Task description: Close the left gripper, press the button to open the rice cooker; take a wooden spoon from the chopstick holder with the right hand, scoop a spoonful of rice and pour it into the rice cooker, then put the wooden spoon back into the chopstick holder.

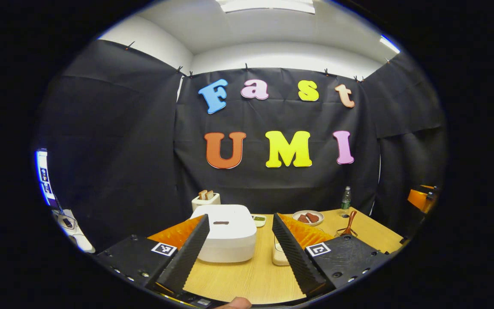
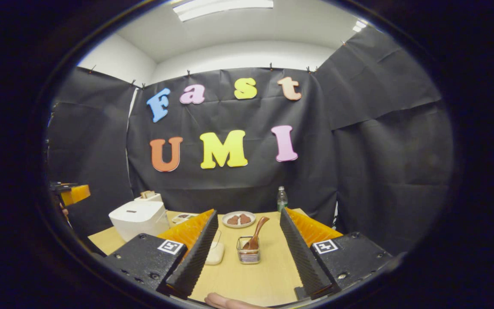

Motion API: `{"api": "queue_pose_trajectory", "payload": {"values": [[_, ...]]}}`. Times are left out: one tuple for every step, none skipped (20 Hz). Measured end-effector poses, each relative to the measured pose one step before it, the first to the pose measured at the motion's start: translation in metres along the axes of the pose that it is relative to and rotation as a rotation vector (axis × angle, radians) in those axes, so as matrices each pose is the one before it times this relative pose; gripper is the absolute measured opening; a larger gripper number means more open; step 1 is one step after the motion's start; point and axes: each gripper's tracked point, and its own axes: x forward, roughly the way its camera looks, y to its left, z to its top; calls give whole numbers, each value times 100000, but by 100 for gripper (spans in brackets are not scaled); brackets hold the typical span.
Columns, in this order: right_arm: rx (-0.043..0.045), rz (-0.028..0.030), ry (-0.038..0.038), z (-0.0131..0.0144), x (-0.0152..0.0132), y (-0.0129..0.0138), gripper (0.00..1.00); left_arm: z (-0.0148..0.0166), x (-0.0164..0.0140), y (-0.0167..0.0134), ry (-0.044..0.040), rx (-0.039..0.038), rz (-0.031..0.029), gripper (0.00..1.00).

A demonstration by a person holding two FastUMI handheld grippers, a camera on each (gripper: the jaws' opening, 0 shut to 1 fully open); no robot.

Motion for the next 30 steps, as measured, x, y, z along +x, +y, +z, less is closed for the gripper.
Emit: {"api": "queue_pose_trajectory", "payload": {"values": [[-101, 369, 294, -104, -187, 126, 94, -385, -484, -2, 301, 952, 551, 94], [-205, -71, -279, 151, -34, 61, 95, -137, -330, -301, 70, 191, 240, 95], [-300, -455, -645, 306, 48, -119, 95, 202, -219, -461, -822, -207, -1033, 95], [-352, -205, -264, 196, 24, 38, 94, 444, -210, -663, -1431, -420, -1260, 95], [-373, 358, -282, 134, -112, 249, 95, 169, -120, -455, -283, -73, -1384, 95], [-485, 451, -56, 81, 4, 264, 95, -186, -169, -534, 169, 34, -1932, 95], [-785, 160, 145, 104, 23, 142, 95, -534, 155, -63, -203, 153, -1547, 95], [-751, 194, -183, 173, 119, 182, 93, 15, -11, -268, 59, 268, -892, 95], [-974, 180, 342, 103, -5, 169, 94, -80, 38, 182, 155, 752, 1038, 95], [-1160, -26, 506, 85, 126, 144, 93, -141, 41, 199, 92, 688, 728, 95], [-998, -449, 197, 225, -24, 18, 94, -33, -44, -242, -142, 255, -635, 95], [-925, -494, -150, 193, 76, -109, 95, 60, -145, -480, 269, -148, -1220, 95], [-138, -500, -752, 357, -150, -90, 95, 77, -60, -366, 24, -297, -882, 95], [488, -86, -580, 293, -36, 22, 95, 217, 10, -39, -91, -233, -439, 95], [696, 41, 238, -175, -22, 125, 94, 172, -88, -67, -499, -445, -35, 95], [874, 442, 342, -45, 35, 110, 94, 254, 72, -16, -701, -598, -330, 95], [625, 426, 611, 52, -42, 57, 95, 266, -27, -325, -454, -351, -607, 95], [279, 295, 335, 7, 57, -1, 94, 49, 35, -292, -201, -207, -592, 95], [-328, 37, -527, 229, -273, -75, 95, 173, -150, -313, -156, 20, -786, 95], [-737, -833, -979, 357, 18, -181, 95, 54, -67, -287, -270, 274, -1119, 95], [-668, -811, -1020, 285, -127, -228, 95, 79, -32, -257, -464, 341, -864, 95], [-343, -144, -956, 343, -225, -11, 94, 81, -203, -172, -465, 499, -742, 95], [-71, 490, -660, 86, -435, 248, 94, -50, -19, 668, -399, 272, -303, 95], [-96, 438, -112, 108, -241, 142, 94, 98, -100, 3, -344, 147, -265, 95], [50, 463, -371, -44, -283, 65, 94, 106, -157, -115, -480, 151, -293, 95], [240, 490, -556, 215, -117, 84, 94, 126, -190, -52, -482, 29, -95, 95], [197, 166, -423, 170, -325, -3, 95, 182, -189, 100, -802, -360, 133, 95], [185, -176, -404, 10, -224, -55, 94, 215, -66, -129, -604, -364, -295, 95], [-100, -126, -380, 52, -233, -153, 95, 86, -47, -153, -329, -319, -416, 95], [-324, -129, -326, 26, -235, 51, 94, -7, -59, -79, -135, 45, -535, 95]]}}
